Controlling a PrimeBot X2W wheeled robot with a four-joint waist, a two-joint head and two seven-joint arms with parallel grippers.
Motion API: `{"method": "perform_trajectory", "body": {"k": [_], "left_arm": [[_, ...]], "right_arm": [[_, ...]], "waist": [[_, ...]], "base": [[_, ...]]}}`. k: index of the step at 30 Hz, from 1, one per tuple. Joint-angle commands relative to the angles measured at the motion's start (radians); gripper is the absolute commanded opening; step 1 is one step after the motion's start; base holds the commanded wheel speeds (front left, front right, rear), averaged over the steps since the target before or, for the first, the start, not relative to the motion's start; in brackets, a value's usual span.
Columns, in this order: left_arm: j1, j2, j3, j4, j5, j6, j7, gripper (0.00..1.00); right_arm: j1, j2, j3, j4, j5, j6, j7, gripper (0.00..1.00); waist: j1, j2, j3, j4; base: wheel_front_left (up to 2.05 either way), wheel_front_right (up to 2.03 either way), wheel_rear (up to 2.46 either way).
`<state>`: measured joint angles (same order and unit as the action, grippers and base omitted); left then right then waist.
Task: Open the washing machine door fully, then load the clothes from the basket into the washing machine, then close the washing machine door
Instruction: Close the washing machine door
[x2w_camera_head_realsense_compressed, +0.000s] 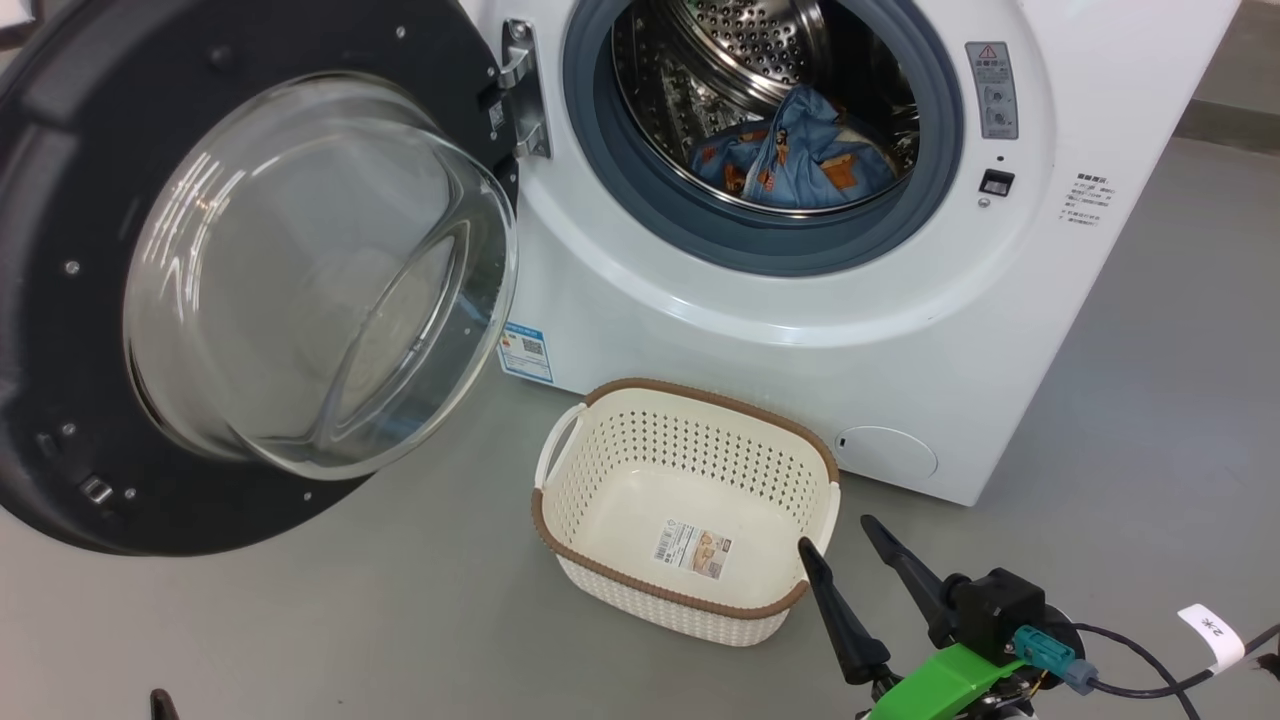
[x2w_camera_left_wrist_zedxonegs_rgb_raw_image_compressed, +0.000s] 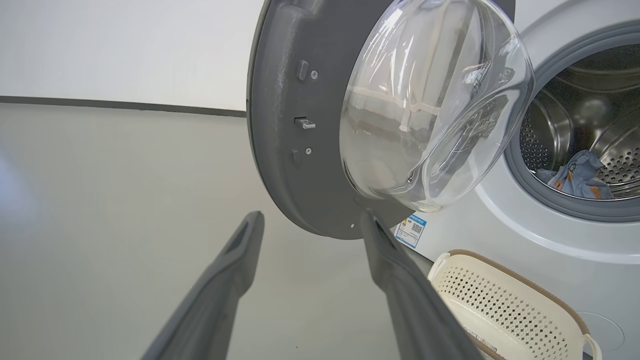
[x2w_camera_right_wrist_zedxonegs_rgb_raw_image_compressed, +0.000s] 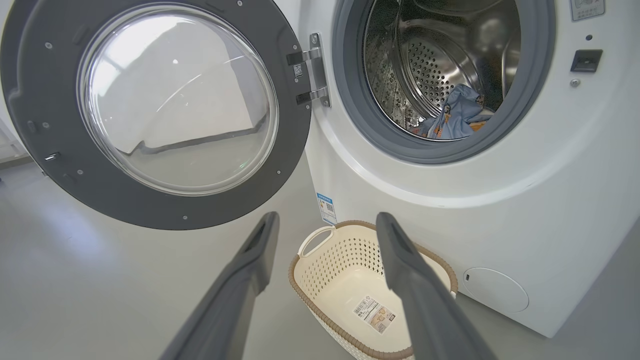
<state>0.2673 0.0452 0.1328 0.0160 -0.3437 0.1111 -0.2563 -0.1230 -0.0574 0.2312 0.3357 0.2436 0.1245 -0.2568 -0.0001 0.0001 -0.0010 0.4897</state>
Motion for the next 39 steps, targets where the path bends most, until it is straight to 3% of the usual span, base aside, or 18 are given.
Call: {"method": "perform_trajectory", "body": {"k": [1,22,23,24,25,32,39], "left_arm": [[-0.006,0.005,0.038,-0.026,-0.006,0.006,-0.006,1.00],[-0.005,0.005,0.041,-0.033,-0.012,0.012,-0.006,1.00],[-0.006,0.005,0.041,-0.034,-0.014,0.011,-0.006,0.61],[-0.006,0.005,0.041,-0.035,-0.016,0.008,-0.006,0.08],[-0.005,0.005,0.040,-0.033,-0.020,0.003,-0.006,0.00],[-0.019,0.005,0.068,-0.039,-0.048,-0.025,-0.006,0.00],[-0.059,0.005,0.175,-0.086,-0.049,-0.104,-0.006,0.00]], "right_arm": [[-0.035,0.007,0.028,-0.021,-0.008,0.006,-0.005,1.00],[-0.042,0.007,0.025,-0.007,-0.009,0.006,-0.005,1.00],[-0.042,0.007,0.024,-0.007,-0.009,0.006,-0.005,1.00],[-0.042,0.007,0.023,-0.007,-0.009,0.006,-0.005,1.00],[-0.041,0.007,0.023,-0.007,-0.009,0.006,-0.005,1.00],[-0.040,0.007,0.021,-0.008,-0.007,0.006,-0.005,1.00],[-0.036,0.007,0.016,-0.011,-0.012,0.006,-0.005,1.00]], "waist": [[0.0001,-0.0001,0.004,0.003],[0.0001,-0.0001,0.009,0.002],[0.0001,-0.0001,0.010,0.002],[0.0001,-0.0001,0.010,0.002],[0.0001,-0.0001,0.010,0.002],[0.0001,-0.0001,0.011,0.003],[0.0001,-0.0001,0.016,0.002]], "base": [[0.00,0.00,0.00],[0.00,0.00,0.00],[0.00,0.00,0.00],[0.00,0.00,0.00],[0.00,0.00,0.00],[0.00,0.00,0.00],[0.00,0.00,0.00]]}}
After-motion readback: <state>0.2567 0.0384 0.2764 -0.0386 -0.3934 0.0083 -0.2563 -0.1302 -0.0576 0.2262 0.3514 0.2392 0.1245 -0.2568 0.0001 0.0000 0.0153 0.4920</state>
